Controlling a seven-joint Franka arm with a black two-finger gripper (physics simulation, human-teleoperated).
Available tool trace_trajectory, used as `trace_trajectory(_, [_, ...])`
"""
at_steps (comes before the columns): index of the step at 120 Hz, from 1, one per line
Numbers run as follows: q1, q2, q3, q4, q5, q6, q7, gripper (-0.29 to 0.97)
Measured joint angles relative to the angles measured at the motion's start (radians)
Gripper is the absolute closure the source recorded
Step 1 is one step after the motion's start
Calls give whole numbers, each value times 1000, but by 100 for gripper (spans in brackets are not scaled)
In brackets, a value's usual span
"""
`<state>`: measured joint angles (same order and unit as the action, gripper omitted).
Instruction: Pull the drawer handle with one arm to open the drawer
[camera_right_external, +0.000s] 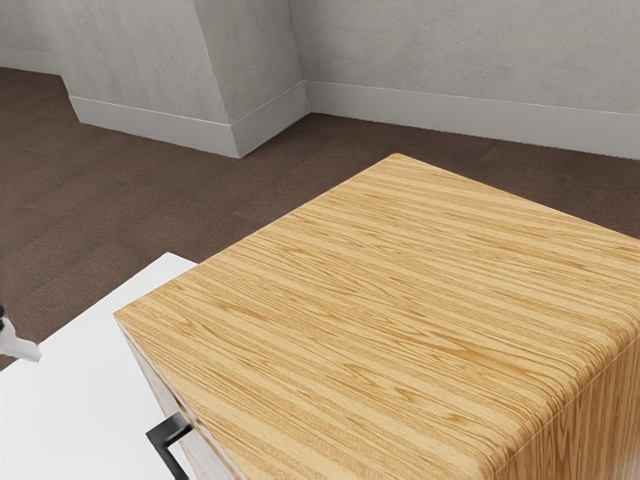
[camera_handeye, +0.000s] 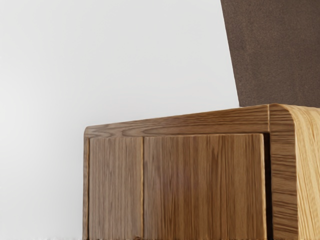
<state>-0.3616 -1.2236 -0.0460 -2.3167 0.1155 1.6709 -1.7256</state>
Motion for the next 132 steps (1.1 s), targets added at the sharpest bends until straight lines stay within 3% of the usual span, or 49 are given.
trace_trajectory(96, [-29, 8, -1, -59, -14, 22, 0, 1])
trace_trajectory(132, [-13, 57, -90, -67, -90, 72, 0, 1])
